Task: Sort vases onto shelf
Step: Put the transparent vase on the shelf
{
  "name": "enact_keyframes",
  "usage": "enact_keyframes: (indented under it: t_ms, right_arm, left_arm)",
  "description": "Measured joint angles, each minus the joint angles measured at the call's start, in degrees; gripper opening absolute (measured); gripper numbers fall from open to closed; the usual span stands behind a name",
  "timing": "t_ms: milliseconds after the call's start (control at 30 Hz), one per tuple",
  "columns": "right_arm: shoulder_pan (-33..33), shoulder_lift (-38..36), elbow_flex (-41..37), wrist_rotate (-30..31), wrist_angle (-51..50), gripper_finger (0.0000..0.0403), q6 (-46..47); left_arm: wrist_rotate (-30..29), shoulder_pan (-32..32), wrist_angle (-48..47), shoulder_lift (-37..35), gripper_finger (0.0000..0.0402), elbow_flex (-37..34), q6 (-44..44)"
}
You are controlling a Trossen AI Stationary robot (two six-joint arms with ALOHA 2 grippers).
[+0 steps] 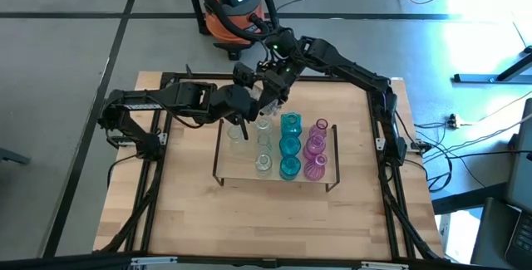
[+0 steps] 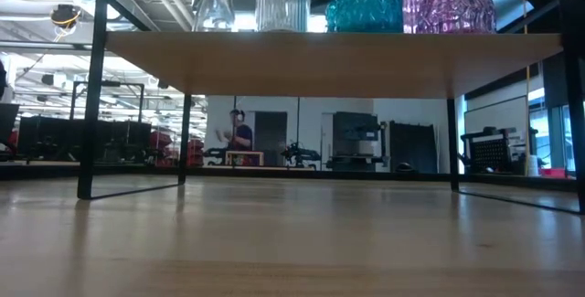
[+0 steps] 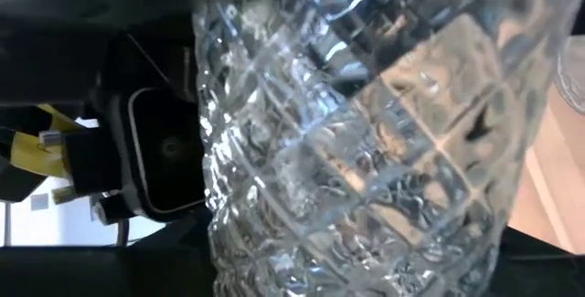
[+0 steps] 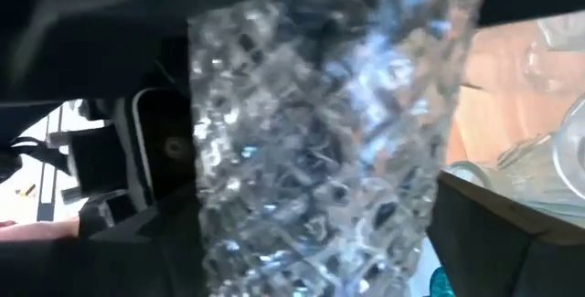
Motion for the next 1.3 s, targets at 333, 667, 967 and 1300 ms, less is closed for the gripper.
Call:
enact_keyframes:
  t_ms: [333, 667, 967, 1300]
  right_arm:
    - [0.0, -0.1, 0.7, -6.9, 4.2, 0.0334, 1.9]
    - [-0.1, -0.5, 0.9, -9.4, 6.4, 0.038, 1.1]
    - [0.0, -1.5, 0.9, -6.6, 22.4, 0.0375, 1.1]
    - [0.5, -8.5, 0.9, 12.5, 39.4, 0.0358, -12.2]
  left_arm:
    - [2.1, -0.9, -11.4, -0.9, 0.0232, 0.2, -18.1]
    - [9.1, -1.1, -19.7, -8.2, 0.0232, 0.0, -47.0]
    - [9.0, -9.5, -15.4, -17.0, 0.0232, 0.0, -72.5]
    - [-7.8, -27.7, 0.8, -21.0, 0.0232, -16.1, -91.4]
